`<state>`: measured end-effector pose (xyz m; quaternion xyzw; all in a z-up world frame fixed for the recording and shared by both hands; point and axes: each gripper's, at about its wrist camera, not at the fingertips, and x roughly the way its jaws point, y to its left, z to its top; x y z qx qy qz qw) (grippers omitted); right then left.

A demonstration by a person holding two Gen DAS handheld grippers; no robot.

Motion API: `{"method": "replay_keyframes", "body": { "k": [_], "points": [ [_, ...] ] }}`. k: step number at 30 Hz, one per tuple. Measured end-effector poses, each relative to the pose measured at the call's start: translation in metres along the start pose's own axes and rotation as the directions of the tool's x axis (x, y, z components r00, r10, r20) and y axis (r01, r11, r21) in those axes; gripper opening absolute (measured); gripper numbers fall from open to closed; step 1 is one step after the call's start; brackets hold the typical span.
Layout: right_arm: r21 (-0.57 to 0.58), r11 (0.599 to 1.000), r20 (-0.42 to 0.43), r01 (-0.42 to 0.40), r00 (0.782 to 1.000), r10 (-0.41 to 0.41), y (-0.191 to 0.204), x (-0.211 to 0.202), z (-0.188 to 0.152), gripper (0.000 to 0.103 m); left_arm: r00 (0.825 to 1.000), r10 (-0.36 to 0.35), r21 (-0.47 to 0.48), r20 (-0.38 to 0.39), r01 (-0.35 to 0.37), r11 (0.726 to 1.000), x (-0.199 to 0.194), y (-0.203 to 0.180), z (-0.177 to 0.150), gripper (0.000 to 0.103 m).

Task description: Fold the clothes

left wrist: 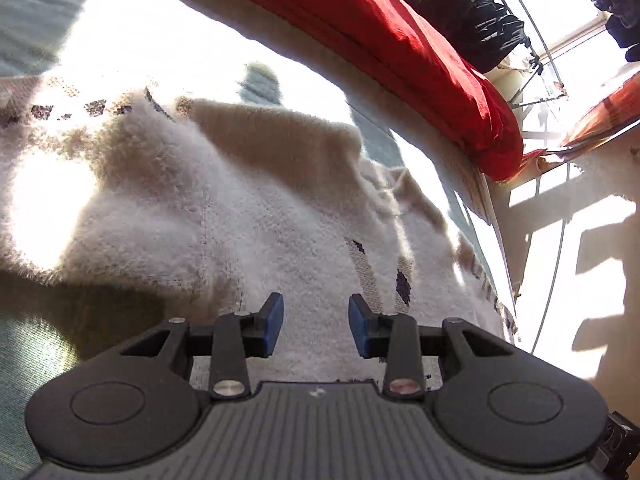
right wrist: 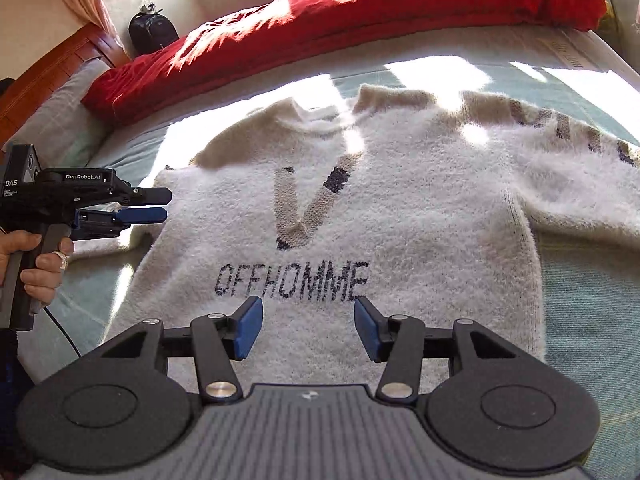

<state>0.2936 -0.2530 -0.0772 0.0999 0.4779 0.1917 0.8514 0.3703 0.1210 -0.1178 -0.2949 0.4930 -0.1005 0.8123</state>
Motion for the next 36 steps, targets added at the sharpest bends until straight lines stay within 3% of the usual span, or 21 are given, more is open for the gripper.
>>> {"method": "replay_keyframes", "body": {
  "k": [2, 3, 4, 6, 10, 12, 15, 17, 20, 23, 26, 28, 32, 34, 36],
  "points": [
    [-0.011, 1.000, -0.012, 0.028, 1.000, -0.028, -0.005, 0.010, 0.001, 0.055, 0.990, 0.137, 0.074, 0.028, -0.139, 0.988, 0.006, 0.012, 0.003, 0.029],
    [-0.024, 0.999, -0.016, 0.048, 0.999, -0.048, -0.008, 0.014, 0.001, 0.055, 0.978, 0.204, 0.109, 0.046, -0.208, 0.972, 0.009, 0.018, 0.005, 0.005],
    [-0.038, 0.997, -0.019, 0.069, 0.997, -0.070, -0.012, 0.017, 0.002, 0.055, 0.975, 0.217, 0.108, 0.044, -0.220, 0.969, 0.010, 0.028, 0.007, 0.005],
    [-0.041, 0.994, -0.025, 0.104, 0.994, -0.105, -0.023, 0.022, 0.005, 0.056, 0.984, 0.177, 0.092, 0.032, -0.180, 0.979, 0.009, 0.040, 0.008, 0.006],
    [0.008, 0.994, -0.034, 0.112, 0.993, -0.112, -0.042, 0.026, 0.011, 0.056, 0.982, 0.181, 0.196, 0.055, -0.188, 0.962, 0.000, 0.015, 0.001, 0.006],
    [0.008, 0.996, -0.031, 0.088, 0.996, -0.088, -0.038, 0.026, 0.012, 0.056, 0.989, 0.139, 0.264, 0.057, -0.149, 0.953, -0.011, -0.006, -0.008, 0.027],
    [-0.043, 0.998, -0.031, 0.052, 0.998, -0.053, -0.020, 0.030, 0.009, 0.056, 0.998, 0.055, 0.370, 0.004, -0.053, 0.927, -0.025, -0.041, -0.031, 0.031],
    [-0.110, 0.993, -0.035, 0.052, 0.998, -0.056, -0.004, 0.036, 0.004, 0.056, 0.998, 0.051, 0.443, -0.030, -0.032, 0.896, -0.024, -0.059, -0.051, 0.034],
    [-0.186, 0.978, -0.047, 0.092, 0.994, -0.103, 0.010, 0.048, -0.007, 0.060, 0.992, 0.116, 0.537, -0.055, -0.069, 0.841, -0.011, -0.068, -0.078, 0.040],
    [-0.223, 0.967, -0.046, 0.122, 0.990, -0.135, 0.011, 0.043, -0.024, 0.060, 0.966, 0.255, 0.594, -0.035, -0.185, 0.783, -0.003, -0.057, -0.101, 0.039],
    [-0.241, 0.961, -0.057, 0.137, 0.986, -0.155, 0.007, 0.026, -0.048, 0.063, 0.966, 0.254, 0.556, -0.043, -0.188, 0.810, -0.024, -0.041, -0.123, 0.043],
    [-0.266, 0.953, -0.071, 0.145, 0.983, -0.169, 0.004, 0.010, -0.071, 0.068, 0.961, 0.272, 0.551, -0.046, -0.203, 0.810, -0.041, -0.034, -0.141, 0.044],
    [-0.317, 0.933, -0.111, 0.168, 0.971, -0.212, 0.002, -0.017, -0.111, 0.079, 0.948, 0.317, 0.601, -0.035, -0.233, 0.764, -0.067, -0.032, -0.176, 0.044],
    [-0.295, 0.939, -0.149, 0.178, 0.962, -0.229, -0.001, -0.027, -0.121, 0.081, 0.942, 0.335, 0.645, -0.024, -0.242, 0.725, -0.078, -0.045, -0.187, 0.044],
    [-0.255, 0.951, -0.140, 0.172, 0.967, -0.213, 0.000, -0.036, -0.117, 0.081, 0.956, 0.293, 0.673, 0.004, -0.219, 0.706, -0.088, -0.064, -0.192, 0.043]
  ]
}}
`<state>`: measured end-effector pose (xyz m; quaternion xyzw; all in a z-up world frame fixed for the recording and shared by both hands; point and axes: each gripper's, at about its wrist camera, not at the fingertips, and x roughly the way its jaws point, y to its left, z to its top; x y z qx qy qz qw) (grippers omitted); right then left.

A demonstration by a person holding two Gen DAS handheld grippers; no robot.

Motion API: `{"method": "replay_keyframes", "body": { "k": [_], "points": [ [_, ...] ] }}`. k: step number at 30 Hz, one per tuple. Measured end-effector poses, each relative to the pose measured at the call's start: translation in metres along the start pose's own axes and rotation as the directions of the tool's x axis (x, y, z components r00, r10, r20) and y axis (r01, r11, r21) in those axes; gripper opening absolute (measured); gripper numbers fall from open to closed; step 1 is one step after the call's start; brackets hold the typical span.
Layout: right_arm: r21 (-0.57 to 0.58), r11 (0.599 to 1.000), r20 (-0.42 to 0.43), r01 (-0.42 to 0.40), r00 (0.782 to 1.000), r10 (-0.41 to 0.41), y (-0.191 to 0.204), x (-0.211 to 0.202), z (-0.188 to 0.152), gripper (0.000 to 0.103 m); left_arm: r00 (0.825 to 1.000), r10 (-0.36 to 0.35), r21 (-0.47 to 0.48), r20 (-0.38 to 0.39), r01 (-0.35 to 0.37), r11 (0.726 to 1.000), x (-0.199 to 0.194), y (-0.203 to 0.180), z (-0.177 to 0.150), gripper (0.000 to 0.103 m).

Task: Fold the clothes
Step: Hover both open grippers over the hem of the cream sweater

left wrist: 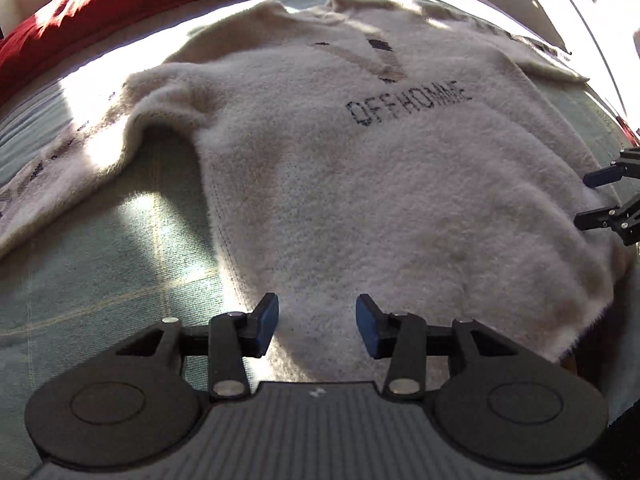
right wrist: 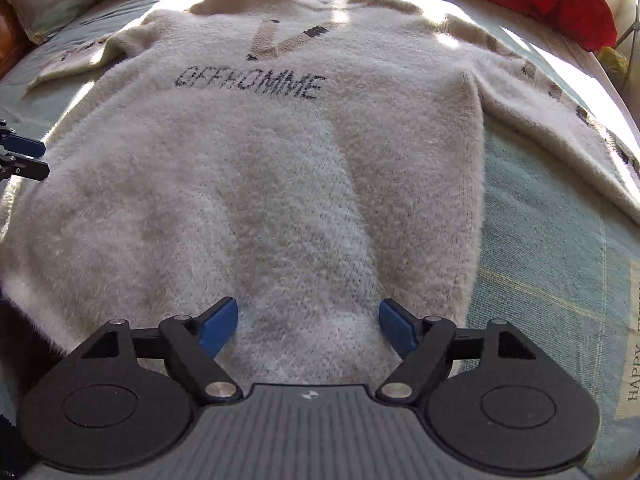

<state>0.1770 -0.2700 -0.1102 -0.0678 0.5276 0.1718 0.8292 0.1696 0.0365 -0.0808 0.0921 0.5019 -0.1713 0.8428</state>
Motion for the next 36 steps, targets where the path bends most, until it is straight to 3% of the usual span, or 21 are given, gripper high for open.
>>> {"method": "replay_keyframes", "body": {
  "k": [3, 5, 6, 8, 10, 12, 19, 22, 25, 27, 31, 34, 36],
  "points": [
    [0.093, 0.993, 0.061, -0.077, 0.996, 0.072, -0.003, -0.010, 0.011, 0.081, 0.993, -0.089, 0.026, 0.081, 0.088, 0.996, -0.009, -0.025, 0.015, 0.052],
    [0.173, 0.972, 0.104, -0.161, 0.984, 0.144, -0.005, -0.007, 0.018, 0.081, 0.989, -0.119, 0.017, 0.089, 0.118, 0.993, -0.001, -0.038, 0.022, 0.053],
    [0.197, 0.967, 0.115, -0.164, 0.983, 0.143, -0.003, -0.002, 0.021, 0.081, 0.989, -0.119, 0.018, 0.088, 0.118, 0.993, 0.006, -0.045, 0.022, 0.053],
    [0.216, 0.970, 0.122, -0.108, 0.989, 0.083, 0.003, 0.009, 0.023, 0.081, 0.994, -0.093, 0.027, 0.064, 0.092, 0.995, 0.020, -0.056, 0.017, 0.053],
    [0.177, 0.984, 0.102, -0.024, 0.995, 0.006, 0.009, 0.017, 0.015, 0.082, 0.999, -0.036, 0.038, 0.007, 0.036, 0.999, 0.036, -0.061, 0.005, 0.053],
    [0.125, 0.992, 0.099, 0.015, 0.995, -0.028, 0.015, 0.020, 0.001, 0.083, 1.000, -0.017, 0.031, -0.001, 0.017, 0.999, 0.037, -0.059, -0.013, 0.053],
    [0.080, 0.996, 0.037, 0.035, 0.999, -0.038, 0.018, 0.003, -0.050, 0.093, 0.999, -0.020, 0.014, -0.045, 0.021, 1.000, 0.002, -0.039, -0.070, 0.055],
    [0.084, 0.996, 0.026, 0.037, 0.999, -0.039, 0.021, -0.008, -0.047, 0.093, 0.999, -0.001, 0.058, -0.047, 0.003, 0.998, -0.012, -0.041, -0.064, 0.055],
    [0.046, 0.999, 0.095, 0.022, 0.995, -0.026, 0.033, -0.017, -0.026, 0.093, 0.999, 0.020, 0.097, 0.043, -0.024, 0.995, -0.018, -0.047, -0.037, 0.056],
    [0.023, 0.999, 0.115, 0.027, 0.993, -0.030, 0.042, -0.009, -0.009, 0.093, 0.994, 0.031, 0.117, 0.109, -0.043, 0.992, -0.017, -0.052, -0.016, 0.063],
    [0.041, 0.999, 0.061, 0.033, 0.997, -0.035, 0.054, 0.024, 0.006, 0.095, 0.996, 0.042, 0.062, 0.082, -0.047, 0.997, 0.015, -0.052, 0.005, 0.063],
    [0.057, 0.998, 0.064, 0.026, 0.998, -0.030, 0.056, 0.030, -0.007, 0.103, 1.000, 0.025, -0.016, -0.002, -0.025, 1.000, 0.035, -0.045, -0.009, 0.063],
    [0.091, 0.996, 0.074, 0.006, 0.997, -0.013, 0.052, 0.028, -0.016, 0.103, 0.999, 0.004, -0.052, 0.040, -0.002, 0.999, 0.031, -0.039, -0.031, 0.068]
  ]
}}
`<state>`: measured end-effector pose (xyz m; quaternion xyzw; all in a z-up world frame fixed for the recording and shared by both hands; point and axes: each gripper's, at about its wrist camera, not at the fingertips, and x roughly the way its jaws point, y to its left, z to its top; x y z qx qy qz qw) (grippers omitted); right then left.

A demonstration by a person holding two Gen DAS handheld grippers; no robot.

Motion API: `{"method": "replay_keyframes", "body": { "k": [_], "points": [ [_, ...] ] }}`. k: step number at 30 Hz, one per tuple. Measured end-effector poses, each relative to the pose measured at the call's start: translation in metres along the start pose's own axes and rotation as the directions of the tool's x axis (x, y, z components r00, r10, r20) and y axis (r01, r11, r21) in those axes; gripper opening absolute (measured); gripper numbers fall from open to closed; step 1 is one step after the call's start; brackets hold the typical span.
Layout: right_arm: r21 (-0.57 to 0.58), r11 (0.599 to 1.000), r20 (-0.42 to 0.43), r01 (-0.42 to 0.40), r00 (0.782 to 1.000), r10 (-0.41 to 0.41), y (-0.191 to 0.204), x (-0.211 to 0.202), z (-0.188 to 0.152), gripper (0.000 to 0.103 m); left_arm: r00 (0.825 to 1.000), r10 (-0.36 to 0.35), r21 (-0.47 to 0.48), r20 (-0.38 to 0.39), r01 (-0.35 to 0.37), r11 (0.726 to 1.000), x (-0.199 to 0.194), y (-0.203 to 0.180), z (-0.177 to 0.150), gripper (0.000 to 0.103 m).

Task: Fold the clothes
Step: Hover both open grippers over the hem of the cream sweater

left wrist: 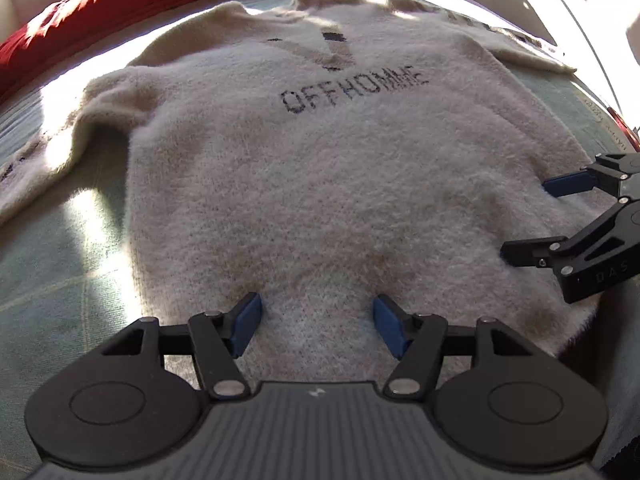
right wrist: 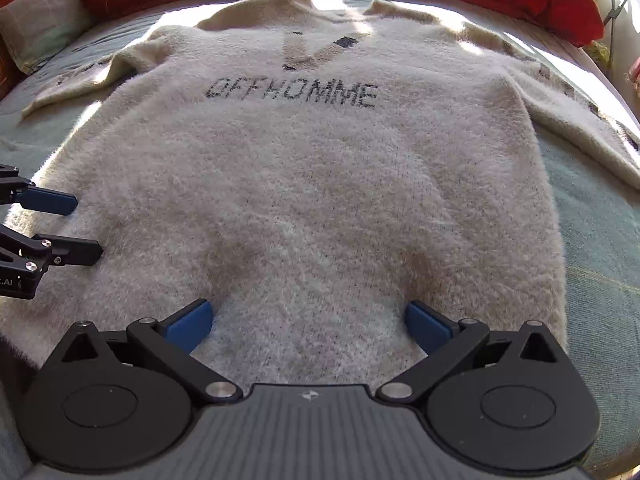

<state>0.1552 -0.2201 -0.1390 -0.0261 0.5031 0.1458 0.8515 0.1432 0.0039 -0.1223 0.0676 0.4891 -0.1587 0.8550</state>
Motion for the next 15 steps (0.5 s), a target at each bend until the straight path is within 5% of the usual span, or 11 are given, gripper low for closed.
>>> {"method": "replay_keyframes", "body": {
  "k": [8, 15],
  "points": [
    [0.050, 0.998, -0.018, -0.034, 0.999, 0.035, -0.008, -0.006, -0.011, 0.103, 0.999, -0.021, -0.063, 0.042, 0.024, 0.998, -0.027, 0.010, -0.042, 0.073],
    [0.056, 0.998, 0.019, 0.006, 1.000, -0.007, -0.003, -0.014, -0.012, 0.103, 0.992, -0.008, -0.063, 0.126, 0.017, 0.998, -0.036, 0.020, 0.000, 0.073]
  ]
}}
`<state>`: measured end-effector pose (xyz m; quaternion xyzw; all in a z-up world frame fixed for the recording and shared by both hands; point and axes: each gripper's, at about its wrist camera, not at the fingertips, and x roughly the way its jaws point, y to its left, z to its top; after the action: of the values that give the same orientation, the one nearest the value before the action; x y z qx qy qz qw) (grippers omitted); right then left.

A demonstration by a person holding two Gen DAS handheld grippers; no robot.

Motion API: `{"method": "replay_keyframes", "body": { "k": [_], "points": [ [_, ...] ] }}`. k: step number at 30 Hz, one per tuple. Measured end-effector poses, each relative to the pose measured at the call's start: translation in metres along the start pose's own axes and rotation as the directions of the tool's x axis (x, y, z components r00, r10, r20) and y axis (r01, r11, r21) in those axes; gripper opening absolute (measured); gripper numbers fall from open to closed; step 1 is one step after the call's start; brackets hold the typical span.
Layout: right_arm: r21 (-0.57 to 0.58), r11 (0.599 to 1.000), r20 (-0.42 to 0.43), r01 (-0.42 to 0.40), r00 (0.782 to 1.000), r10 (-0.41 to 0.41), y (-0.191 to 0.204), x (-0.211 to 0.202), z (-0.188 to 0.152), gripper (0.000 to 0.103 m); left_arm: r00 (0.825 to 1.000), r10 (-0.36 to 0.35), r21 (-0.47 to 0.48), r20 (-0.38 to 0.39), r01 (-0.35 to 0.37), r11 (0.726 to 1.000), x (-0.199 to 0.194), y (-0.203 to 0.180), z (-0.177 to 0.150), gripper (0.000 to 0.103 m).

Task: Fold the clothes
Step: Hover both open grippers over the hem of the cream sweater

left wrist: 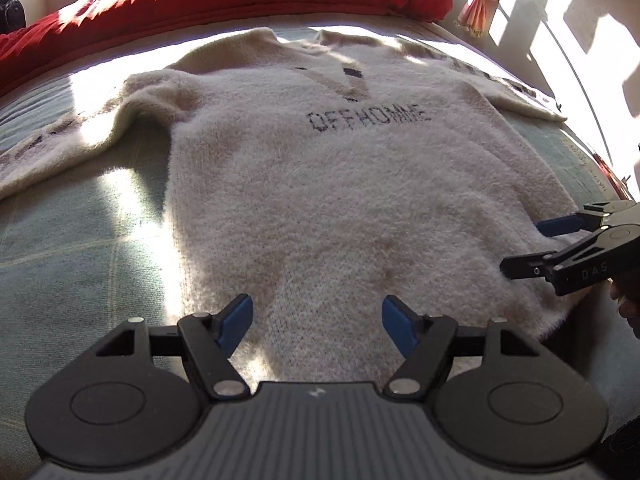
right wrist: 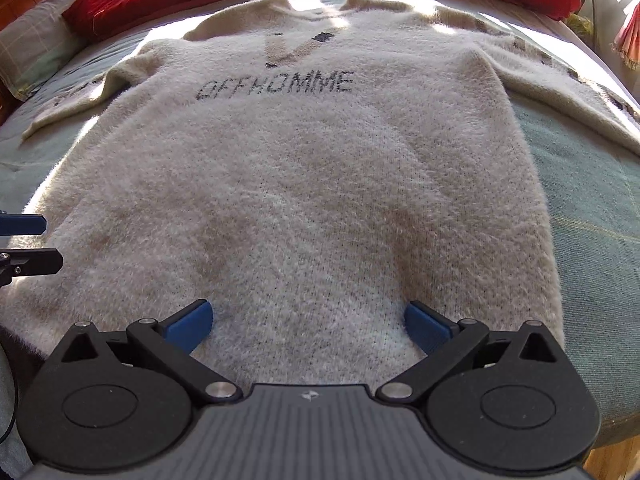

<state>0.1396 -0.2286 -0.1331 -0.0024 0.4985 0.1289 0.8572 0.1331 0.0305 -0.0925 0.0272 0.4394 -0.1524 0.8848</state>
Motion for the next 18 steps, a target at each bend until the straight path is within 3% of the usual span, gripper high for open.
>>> {"method": "replay_keyframes", "body": {
  "k": [5, 9, 14, 18],
  "points": [
    [0.021, 0.999, 0.061, 0.029, 0.998, -0.031, -0.003, -0.013, 0.014, 0.103, 0.996, -0.011, 0.016, 0.089, 0.010, 1.000, 0.031, 0.016, 0.072, 0.073],
    [0.034, 0.999, 0.093, 0.036, 0.995, -0.039, -0.010, -0.018, 0.029, 0.103, 0.998, -0.016, -0.090, 0.066, 0.022, 0.996, 0.083, 0.037, 0.111, 0.072],
    [0.052, 0.999, 0.104, 0.013, 0.994, -0.019, -0.018, -0.009, 0.038, 0.103, 0.999, -0.029, -0.169, 0.017, 0.032, 0.985, 0.122, 0.057, 0.103, 0.072],
    [0.064, 0.998, 0.056, 0.017, 0.998, -0.021, -0.022, 0.013, 0.039, 0.103, 0.998, -0.040, -0.184, 0.040, 0.047, 0.982, 0.112, 0.068, 0.080, 0.072]
  ]
}}
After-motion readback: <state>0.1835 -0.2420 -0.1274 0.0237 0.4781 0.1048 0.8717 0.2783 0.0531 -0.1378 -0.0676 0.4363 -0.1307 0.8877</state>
